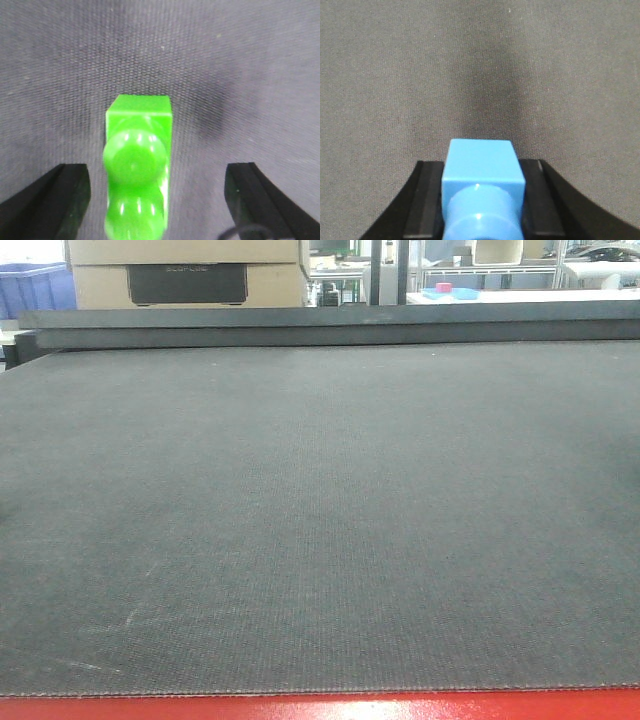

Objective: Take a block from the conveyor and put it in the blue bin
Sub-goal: 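Center the left gripper over the green block and close on it, then lift the green and blue blocks up off the belt with both grippers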

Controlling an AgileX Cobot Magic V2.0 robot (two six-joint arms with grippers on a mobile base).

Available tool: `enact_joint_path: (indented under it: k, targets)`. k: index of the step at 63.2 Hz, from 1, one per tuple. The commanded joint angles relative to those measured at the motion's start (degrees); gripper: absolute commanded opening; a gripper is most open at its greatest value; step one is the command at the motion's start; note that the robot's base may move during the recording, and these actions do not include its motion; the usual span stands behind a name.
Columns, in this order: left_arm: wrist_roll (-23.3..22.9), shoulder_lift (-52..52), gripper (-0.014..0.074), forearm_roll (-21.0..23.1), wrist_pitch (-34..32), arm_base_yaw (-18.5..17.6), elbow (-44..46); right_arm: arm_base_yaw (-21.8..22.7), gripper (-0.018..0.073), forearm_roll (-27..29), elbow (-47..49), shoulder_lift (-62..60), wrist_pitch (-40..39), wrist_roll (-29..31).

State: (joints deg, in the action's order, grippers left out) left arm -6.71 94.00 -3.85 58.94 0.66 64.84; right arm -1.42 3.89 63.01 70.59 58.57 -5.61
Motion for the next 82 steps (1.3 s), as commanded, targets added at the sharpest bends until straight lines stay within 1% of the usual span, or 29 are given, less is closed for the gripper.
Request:
enact_joint_path:
  k: [1, 8, 13, 19, 26, 34, 41, 53, 57, 67, 82]
  targets:
    - [-0.86, -0.10, 0.0454, -0.68, -1.90, 0.32, -0.63, 0.14, -0.0162, -0.33, 0.29, -0.54, -0.47, 0.57]
    - [-0.96, 0.03, 0.0454, -1.39, -3.24, 0.32, -0.63, 0.14, -0.0162, -0.33, 0.29, -0.54, -0.52, 0.57]
    - [-0.96, 0.79, 0.0454, -1.68, -3.41, 1.01, -0.63, 0.14, -0.0162, -0.33, 0.29, -0.54, -0.52, 0.57]
    - [-0.96, 1.92, 0.0454, -1.21, -2.56, 2.05, -0.63, 0.14, -0.0162, -0.33, 0.29, -0.54, -0.10, 0.57]
    - [-0.96, 2.19, 0.0454, -1.21, -2.78, 2.02, -0.63, 0.14, -0.0162, -0.33, 0.29, -0.54, 0.05, 0.57]
    - [-0.96, 2.19, 0.0454, 0.39, -2.78, 2.02, -0.63, 0.14, -0.0162, -0.33, 0.29, -0.54, -0.08, 0.57]
    - [-0.86, 2.19, 0.0449, 0.63, -2.78, 1.89, -0.63, 0.14, -0.0162, -0.33, 0.29, -0.54, -0.34, 0.57]
    - [-0.56, 2.41, 0.0386, 0.63, -3.00, 1.89, -0.63, 0.14, -0.0162, -0.33, 0.29, -0.54, -0.49, 0.57]
    - [0.67, 2.74, 0.0375, 0.67, -3.00, 1.89, -0.63, 0.14, -0.0162, -0.33, 0.29, -0.54, -0.49, 0.57]
    - [0.67, 3.41, 0.0356, 0.67, -3.00, 1.89, -0.74, 0.14, -0.0162, -0.33, 0.29, -0.54, -0.58, 0.57]
    - [0.67, 3.41, 0.0256, 0.67, -3.00, 1.89, -0.74, 0.14, -0.0162, -0.33, 0.29, -0.54, -0.58, 0.57]
